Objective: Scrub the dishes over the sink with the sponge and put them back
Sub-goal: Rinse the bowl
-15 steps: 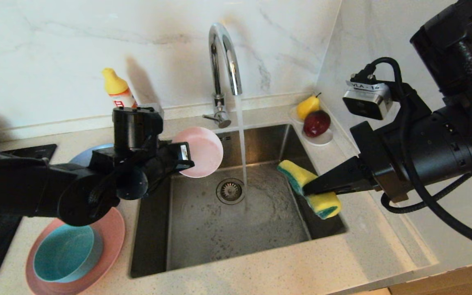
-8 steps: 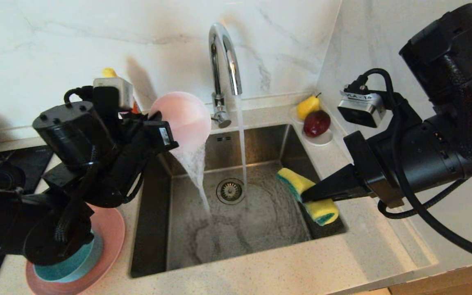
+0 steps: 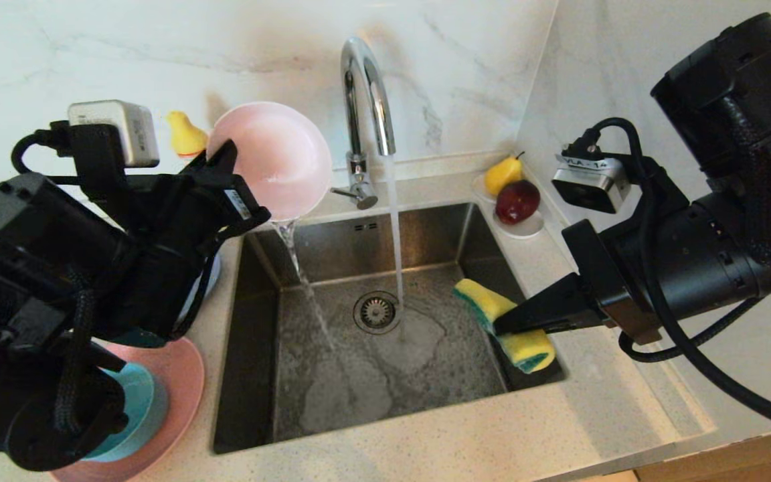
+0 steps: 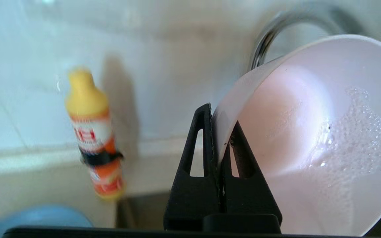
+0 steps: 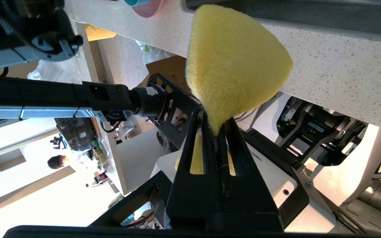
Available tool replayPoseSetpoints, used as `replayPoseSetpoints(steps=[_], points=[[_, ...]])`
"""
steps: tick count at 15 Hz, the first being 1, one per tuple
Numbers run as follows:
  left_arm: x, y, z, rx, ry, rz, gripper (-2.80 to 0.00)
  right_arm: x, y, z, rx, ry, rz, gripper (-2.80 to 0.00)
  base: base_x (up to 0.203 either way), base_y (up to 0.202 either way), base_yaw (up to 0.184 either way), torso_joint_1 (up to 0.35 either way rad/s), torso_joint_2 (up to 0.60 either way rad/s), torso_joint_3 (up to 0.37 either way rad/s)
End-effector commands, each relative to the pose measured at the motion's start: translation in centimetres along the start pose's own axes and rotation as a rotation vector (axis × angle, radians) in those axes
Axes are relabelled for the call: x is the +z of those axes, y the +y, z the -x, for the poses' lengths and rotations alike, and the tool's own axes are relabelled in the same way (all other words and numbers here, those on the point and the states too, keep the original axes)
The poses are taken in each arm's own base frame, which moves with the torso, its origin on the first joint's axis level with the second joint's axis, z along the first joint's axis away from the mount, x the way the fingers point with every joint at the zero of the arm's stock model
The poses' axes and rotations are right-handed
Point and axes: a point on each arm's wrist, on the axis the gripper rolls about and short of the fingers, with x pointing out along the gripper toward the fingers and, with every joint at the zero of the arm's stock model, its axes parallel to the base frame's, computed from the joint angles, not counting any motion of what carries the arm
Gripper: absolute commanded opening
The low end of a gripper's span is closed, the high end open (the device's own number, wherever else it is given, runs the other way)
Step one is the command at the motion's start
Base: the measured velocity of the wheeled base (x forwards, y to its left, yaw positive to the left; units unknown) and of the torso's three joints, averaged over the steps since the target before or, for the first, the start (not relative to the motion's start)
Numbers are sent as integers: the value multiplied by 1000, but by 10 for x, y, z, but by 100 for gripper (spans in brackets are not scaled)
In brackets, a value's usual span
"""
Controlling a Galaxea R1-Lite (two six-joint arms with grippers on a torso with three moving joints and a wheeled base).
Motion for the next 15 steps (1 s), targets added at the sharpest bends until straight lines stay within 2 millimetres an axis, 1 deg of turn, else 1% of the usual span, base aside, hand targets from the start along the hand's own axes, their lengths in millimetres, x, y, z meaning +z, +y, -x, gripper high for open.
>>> replayPoseSetpoints(steps=[1,3,5,7,12,13,15], points=[[8,4,8,-1,-21,-33,-280,0,0,-1,0,6,-6,-280,0,0,0,0,0,0],[13,6,10,-2,-34,-28,-280,0,0,0,0,5,-6,-280,0,0,0,0,0,0],[13,6,11,-6,-34,-25,-280,0,0,1,2,1,-5,-280,0,0,0,0,0,0],[19,8,12,-15,-52,-15,-280,-1,0,2,2,-1,-7,-280,0,0,0,0,0,0],[23,8,11,-7,-64,-10,-280,-2,0,3,2,-1,-6,-280,0,0,0,0,0,0],[19,9,10,-4,-23,-26,-280,-2,1,5,3,-4,-4,-280,0,0,0,0,0,0],[6,17,6,0,186,-72,-280,-3,2,7,6,-9,-1,-280,0,0,0,0,0,0]])
